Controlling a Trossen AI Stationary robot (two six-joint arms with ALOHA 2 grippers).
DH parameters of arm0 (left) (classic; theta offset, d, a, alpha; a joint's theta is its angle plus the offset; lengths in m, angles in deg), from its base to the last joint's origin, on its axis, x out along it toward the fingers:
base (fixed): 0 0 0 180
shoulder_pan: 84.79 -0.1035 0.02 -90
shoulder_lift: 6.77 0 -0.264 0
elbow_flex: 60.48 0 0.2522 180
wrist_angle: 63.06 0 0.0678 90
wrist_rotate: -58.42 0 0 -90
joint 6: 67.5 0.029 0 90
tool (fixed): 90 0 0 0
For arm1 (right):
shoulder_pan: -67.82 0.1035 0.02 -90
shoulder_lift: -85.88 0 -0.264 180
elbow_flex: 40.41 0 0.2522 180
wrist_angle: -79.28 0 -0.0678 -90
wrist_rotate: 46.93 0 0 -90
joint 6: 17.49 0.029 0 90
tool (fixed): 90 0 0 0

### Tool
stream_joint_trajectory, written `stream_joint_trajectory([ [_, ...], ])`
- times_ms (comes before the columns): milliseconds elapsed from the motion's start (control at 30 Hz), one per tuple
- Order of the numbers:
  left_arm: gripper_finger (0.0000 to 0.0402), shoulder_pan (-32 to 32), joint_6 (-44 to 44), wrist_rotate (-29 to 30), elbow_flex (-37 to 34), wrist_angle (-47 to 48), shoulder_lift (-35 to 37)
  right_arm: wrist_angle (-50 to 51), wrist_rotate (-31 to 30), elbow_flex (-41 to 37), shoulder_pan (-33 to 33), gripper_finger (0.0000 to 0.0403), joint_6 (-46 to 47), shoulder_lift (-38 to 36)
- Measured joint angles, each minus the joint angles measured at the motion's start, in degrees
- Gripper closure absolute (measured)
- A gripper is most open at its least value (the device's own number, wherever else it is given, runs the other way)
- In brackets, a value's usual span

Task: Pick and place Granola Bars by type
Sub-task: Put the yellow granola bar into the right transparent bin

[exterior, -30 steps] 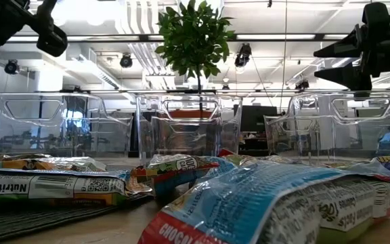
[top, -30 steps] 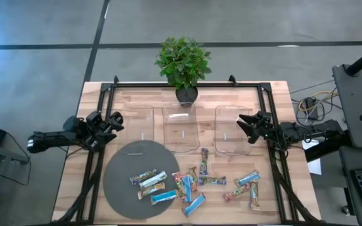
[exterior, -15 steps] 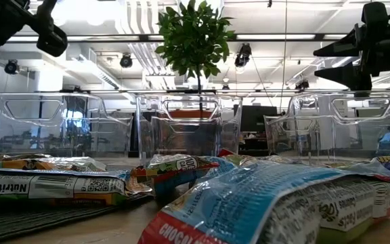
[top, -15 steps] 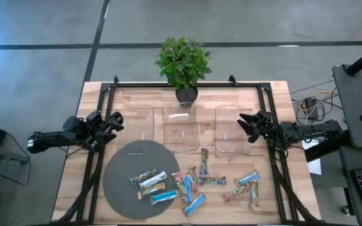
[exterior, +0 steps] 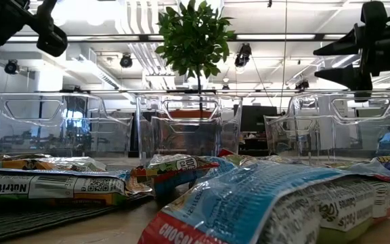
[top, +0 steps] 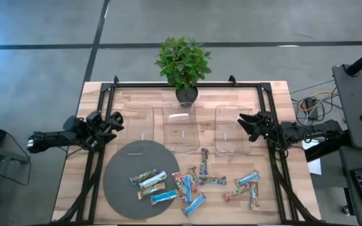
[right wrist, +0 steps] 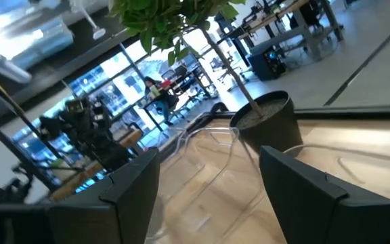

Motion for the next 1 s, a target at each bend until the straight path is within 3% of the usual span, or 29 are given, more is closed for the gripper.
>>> stream_joint_trajectory([
  [267, 0.0209, 0.0, 0.0, 0.0, 0.0, 0.0, 0.0, -0.4, -0.1, 0.0, 0.0, 0.0161, 4.4, 0.0],
  [467, 0.0209, 0.0, 0.0, 0.0, 0.0, 0.0, 0.0, -1.6, 0.2, 0.0, 0.0, 0.0161, 27.1, 0.0],
  [867, 0.0209, 0.0, 0.0, 0.0, 0.0, 0.0, 0.0, -21.9, 2.2, 0.0, 0.0, 0.0161, 17.0, 1.6],
  [1000, 0.0209, 0.0, 0.0, 0.0, 0.0, 0.0, 0.0, -25.1, 7.9, 0.0, 0.0, 0.0161, 16.3, 2.2],
])
